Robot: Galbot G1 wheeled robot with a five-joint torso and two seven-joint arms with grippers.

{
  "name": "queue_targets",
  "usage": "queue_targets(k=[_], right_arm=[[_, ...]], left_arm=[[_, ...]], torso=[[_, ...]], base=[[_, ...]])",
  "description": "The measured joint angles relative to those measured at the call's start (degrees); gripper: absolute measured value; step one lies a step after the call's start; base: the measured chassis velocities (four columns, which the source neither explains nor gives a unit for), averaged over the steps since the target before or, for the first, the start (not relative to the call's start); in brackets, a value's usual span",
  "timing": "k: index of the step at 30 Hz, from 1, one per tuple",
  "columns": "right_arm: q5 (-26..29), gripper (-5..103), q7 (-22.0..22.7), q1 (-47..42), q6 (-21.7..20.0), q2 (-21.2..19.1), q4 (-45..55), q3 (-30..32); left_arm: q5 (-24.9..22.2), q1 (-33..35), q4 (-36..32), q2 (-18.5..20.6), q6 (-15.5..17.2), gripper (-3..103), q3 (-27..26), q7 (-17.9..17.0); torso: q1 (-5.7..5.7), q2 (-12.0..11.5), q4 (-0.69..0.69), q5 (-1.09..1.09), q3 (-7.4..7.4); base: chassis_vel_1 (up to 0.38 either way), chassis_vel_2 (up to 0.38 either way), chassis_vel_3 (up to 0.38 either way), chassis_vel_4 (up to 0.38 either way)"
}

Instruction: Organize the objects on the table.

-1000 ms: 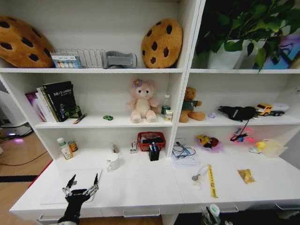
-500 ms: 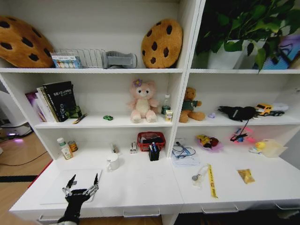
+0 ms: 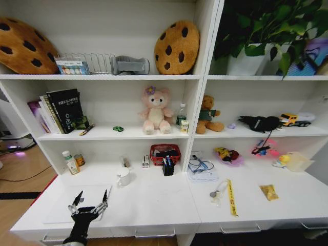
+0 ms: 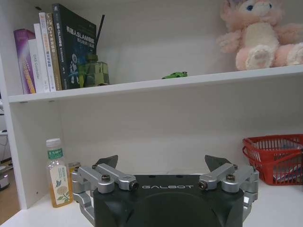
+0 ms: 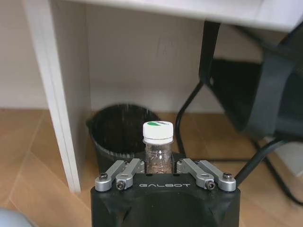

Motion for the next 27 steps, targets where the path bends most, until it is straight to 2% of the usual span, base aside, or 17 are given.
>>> queue_targets(k=[1,3,5,13,15,18,19,25,27], right_arm=[[0.0,24,0.0,0.0,0.0,0.0,0.0,0.0],[2.9,24,-1.2,3.8,-3.5,-0.7,-4.1,-1.0],[3.0,24,-2.3,7.9,-5.1,-0.7,-8.2,-1.4],[0.6,24,-3.3,18.6,-6.0,0.2,-15.5,-1.1],[-2.4,24,-3.4,24.6,-5.0,0.4,-21.7,-0.4],[-4.4,24,-3.2,27.6,-3.5,0.4,-25.6,-0.2],[-7.7,24,-2.7,31.1,-1.5,0.4,-30.0,0.3],[-9.4,24,-2.5,35.1,-1.1,1.1,-31.3,0.5],[-10.3,24,-2.4,36.9,-1.0,1.3,-31.7,0.6]], left_arm=[[0.0,0.0,0.0,0.0,0.0,100,0.0,0.0],[0.0,0.0,0.0,0.0,0.0,100,0.0,0.0],[0.0,0.0,0.0,0.0,0.0,100,0.0,0.0],[0.0,0.0,0.0,0.0,0.0,100,0.0,0.0],[0.0,0.0,0.0,0.0,0.0,100,0.0,0.0],[0.0,0.0,0.0,0.0,0.0,100,0.0,0.0],[0.0,0.0,0.0,0.0,0.0,100,0.0,0.0],[0.0,0.0,0.0,0.0,0.0,100,0.0,0.0],[0.0,0.0,0.0,0.0,0.0,100,0.0,0.0]], torso=[[0.0,0.0,0.0,0.0,0.0],[0.0,0.0,-0.02,-0.03,0.0],[0.0,0.0,-0.04,-0.01,0.0],[0.01,0.0,0.0,-0.01,0.0],[0.01,0.0,-0.01,-0.03,0.0],[0.01,0.0,0.0,-0.02,0.0],[0.02,0.0,0.0,-0.01,0.01],[0.01,0.0,-0.03,-0.01,0.0],[0.01,0.0,0.01,-0.02,0.0]], base=[[0.0,0.0,0.0,0.0],[0.0,0.0,0.0,0.0],[0.0,0.0,0.0,0.0],[0.0,0.0,0.0,0.0],[0.0,0.0,0.0,0.0],[0.0,0.0,0.0,0.0],[0.0,0.0,0.0,0.0],[0.0,0.0,0.0,0.0],[0.0,0.0,0.0,0.0]])
